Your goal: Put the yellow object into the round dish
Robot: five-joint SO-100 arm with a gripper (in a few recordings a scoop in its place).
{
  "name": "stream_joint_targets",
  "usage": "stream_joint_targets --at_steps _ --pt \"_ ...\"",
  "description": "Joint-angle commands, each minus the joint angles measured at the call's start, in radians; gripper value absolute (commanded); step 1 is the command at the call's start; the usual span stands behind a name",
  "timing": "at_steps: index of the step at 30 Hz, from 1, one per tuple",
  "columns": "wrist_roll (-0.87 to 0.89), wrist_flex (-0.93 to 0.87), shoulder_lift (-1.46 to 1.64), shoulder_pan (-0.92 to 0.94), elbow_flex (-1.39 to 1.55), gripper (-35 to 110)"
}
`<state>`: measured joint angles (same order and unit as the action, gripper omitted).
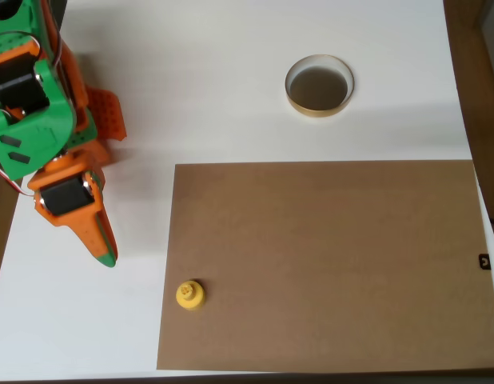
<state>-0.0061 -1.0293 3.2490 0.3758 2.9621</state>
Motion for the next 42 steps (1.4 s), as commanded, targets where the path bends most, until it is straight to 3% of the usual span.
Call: stream_joint_targets --at_steps 1,8,42 --pt "0.003 0.011 0.015 0.018 -0.005 0" --pt "-0.069 0.014 0.015 0.028 -0.020 1" --pt "-0.052 0.012 0.017 0.040 -0.005 1"
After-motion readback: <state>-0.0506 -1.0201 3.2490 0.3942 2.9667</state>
